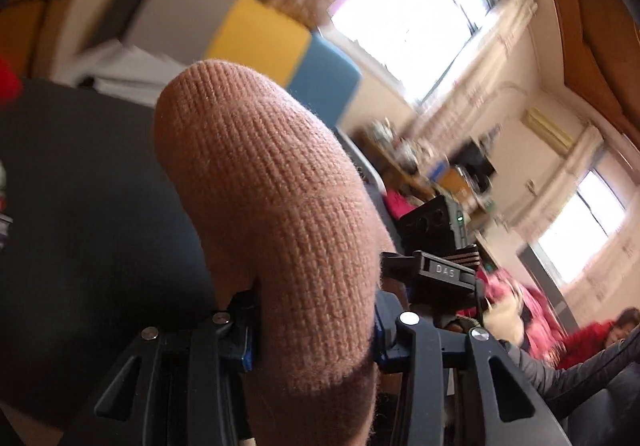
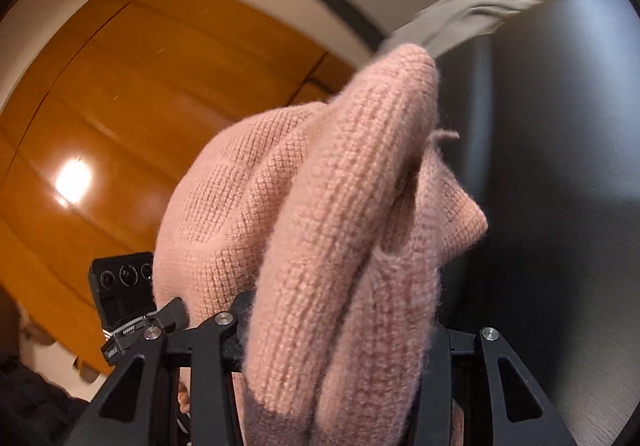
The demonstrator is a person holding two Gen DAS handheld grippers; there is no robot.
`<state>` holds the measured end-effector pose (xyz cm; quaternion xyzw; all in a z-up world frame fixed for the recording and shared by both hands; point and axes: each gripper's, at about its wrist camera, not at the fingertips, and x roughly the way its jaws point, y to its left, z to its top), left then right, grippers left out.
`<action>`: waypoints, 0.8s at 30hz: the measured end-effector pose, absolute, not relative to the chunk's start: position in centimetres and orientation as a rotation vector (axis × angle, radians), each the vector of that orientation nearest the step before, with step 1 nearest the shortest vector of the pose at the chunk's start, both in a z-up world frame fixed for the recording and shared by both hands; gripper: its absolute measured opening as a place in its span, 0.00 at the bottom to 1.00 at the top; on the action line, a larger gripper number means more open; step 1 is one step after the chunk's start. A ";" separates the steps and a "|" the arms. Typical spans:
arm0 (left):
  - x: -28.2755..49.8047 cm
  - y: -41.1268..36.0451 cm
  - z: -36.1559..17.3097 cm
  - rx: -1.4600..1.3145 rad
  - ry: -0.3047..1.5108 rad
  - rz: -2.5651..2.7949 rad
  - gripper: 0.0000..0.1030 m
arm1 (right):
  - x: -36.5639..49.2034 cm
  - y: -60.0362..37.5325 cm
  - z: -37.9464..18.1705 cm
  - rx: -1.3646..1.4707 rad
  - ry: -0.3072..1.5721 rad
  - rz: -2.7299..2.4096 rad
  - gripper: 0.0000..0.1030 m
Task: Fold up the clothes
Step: 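Lift the folded sweater with both grippers and carry it toward the wardrobe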
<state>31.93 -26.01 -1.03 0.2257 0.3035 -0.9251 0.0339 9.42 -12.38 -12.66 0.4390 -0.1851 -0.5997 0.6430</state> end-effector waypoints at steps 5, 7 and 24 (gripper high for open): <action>39.7 -29.1 5.2 0.392 0.783 -2.749 0.40 | 12.2 -21.7 -6.0 0.861 -0.320 -1.201 0.44; 43.1 -30.6 7.9 0.264 0.711 -2.680 0.40 | 13.3 -25.5 -3.3 0.805 -0.279 -1.135 0.44; 57.1 -53.5 3.8 0.106 1.145 -2.140 0.41 | 22.1 -57.2 -0.8 0.906 0.146 -1.029 0.45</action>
